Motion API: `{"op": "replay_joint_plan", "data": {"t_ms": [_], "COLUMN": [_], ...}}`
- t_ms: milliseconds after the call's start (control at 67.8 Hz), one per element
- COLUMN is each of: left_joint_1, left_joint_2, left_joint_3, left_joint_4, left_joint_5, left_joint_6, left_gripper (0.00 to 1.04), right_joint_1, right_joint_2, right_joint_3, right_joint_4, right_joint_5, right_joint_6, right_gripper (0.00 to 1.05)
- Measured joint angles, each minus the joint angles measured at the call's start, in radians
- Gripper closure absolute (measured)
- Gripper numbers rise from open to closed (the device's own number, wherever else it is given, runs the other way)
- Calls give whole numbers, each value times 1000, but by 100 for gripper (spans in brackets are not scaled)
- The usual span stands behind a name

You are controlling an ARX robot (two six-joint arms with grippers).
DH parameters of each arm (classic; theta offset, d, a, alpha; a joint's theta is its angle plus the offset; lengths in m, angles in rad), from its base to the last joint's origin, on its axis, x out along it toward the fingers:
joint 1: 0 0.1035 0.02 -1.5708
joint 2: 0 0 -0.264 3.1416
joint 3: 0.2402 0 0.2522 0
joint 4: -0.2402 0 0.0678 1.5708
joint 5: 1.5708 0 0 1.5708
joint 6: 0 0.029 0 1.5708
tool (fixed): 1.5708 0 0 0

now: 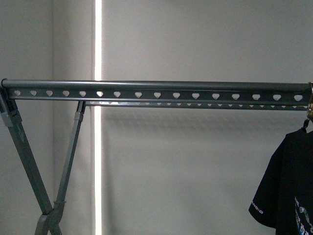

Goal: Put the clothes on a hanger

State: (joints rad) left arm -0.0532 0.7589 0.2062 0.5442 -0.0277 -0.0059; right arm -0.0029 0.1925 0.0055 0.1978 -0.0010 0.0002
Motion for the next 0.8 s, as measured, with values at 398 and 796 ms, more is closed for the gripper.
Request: {"op": "replay_joint_plan", "data": {"t_ms": [398,796], "left_joint_1": [50,51], "left_joint_2": [-206,-368], "left_joint_3": [-125,-188], "left_joint_4": [-76,-160], "left_joint_5": [25,27], "left_joint_6": [2,2], "left_gripper": [101,101], "right_joint_1": [0,0], "right_joint_2": [-187,-187], "right_joint_3": [1,1], "right_joint_4": [-196,-196], "right_joint_5": [0,0], "right_joint_6": [0,0], "right_gripper": [102,102]}}
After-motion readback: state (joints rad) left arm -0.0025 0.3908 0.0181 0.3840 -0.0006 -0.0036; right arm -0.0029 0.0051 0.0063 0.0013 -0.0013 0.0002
